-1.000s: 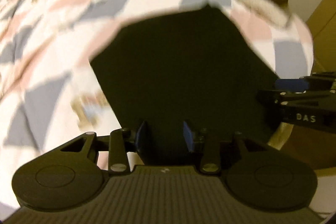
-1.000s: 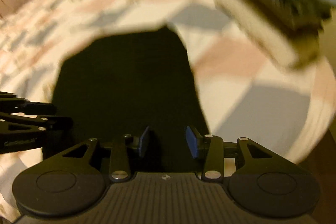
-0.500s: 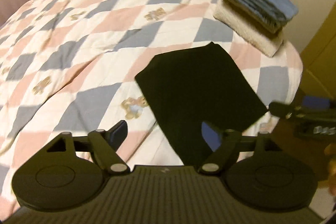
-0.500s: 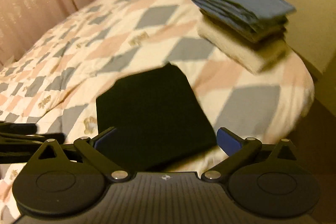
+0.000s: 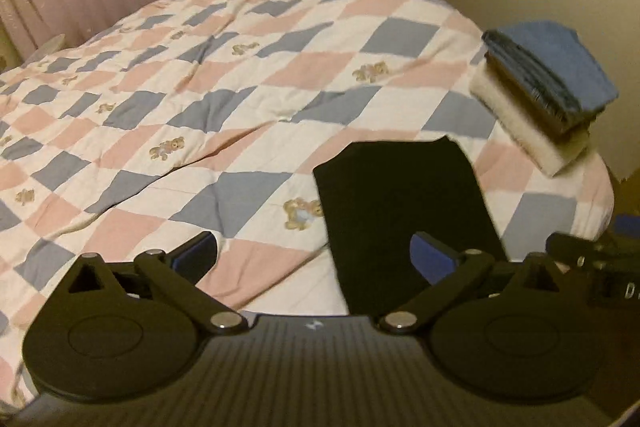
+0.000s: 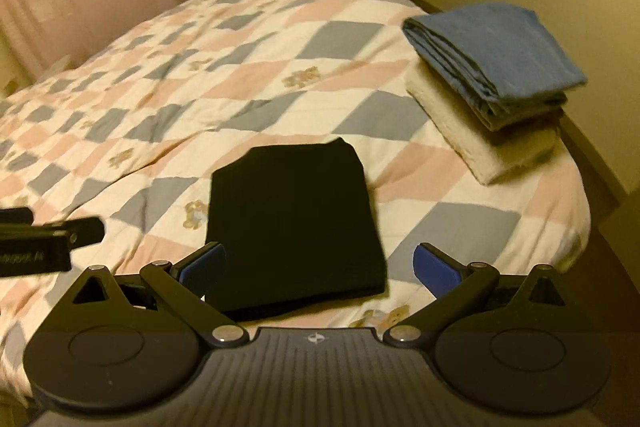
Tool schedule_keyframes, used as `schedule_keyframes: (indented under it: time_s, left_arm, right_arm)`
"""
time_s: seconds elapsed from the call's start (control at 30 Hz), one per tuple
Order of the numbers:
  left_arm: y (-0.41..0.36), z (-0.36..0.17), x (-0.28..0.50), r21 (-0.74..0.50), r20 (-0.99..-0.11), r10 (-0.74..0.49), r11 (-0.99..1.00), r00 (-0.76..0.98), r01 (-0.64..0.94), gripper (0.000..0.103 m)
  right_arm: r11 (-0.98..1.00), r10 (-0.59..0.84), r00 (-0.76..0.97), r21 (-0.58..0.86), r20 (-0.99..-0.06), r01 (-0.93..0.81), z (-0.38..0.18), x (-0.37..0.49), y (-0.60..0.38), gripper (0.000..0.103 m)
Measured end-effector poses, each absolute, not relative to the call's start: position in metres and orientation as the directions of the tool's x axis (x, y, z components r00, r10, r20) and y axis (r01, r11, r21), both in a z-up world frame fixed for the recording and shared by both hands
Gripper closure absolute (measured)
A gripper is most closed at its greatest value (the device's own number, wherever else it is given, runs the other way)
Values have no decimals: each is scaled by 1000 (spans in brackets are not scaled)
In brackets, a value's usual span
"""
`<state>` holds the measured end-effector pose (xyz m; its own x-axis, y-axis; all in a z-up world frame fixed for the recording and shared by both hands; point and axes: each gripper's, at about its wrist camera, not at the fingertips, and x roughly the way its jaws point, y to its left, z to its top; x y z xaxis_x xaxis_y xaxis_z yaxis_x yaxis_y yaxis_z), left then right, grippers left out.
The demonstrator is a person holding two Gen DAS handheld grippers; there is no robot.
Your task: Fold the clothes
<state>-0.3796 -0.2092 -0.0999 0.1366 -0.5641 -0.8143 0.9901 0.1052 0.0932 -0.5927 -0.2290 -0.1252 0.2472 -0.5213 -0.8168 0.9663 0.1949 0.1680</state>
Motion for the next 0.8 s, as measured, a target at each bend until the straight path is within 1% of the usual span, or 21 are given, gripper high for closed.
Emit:
schedule_keyframes:
  time_s: [0.13, 0.27, 0.53, 0.8]
  left_arm:
    - [-198, -94, -409, 63, -812, -567, 155, 141, 986, 1]
    - [-185, -93, -423, 67, -813, -559, 185, 161, 980, 1]
    - [-157, -89, -435, 96, -812, -538, 257, 225, 962, 1]
    - [-151, -87, -440, 104, -806, -536, 287, 250, 952, 1]
  right_arm:
    - [249, -518, 267, 155, -813, 956, -119, -620, -229, 0]
    - [273, -499, 281, 159, -820, 949, -120, -636, -229, 0]
    - [358, -472, 260, 86, -842, 930, -120, -628, -223, 0]
    - [417, -467, 299, 91, -832, 904, -111, -625, -224, 0]
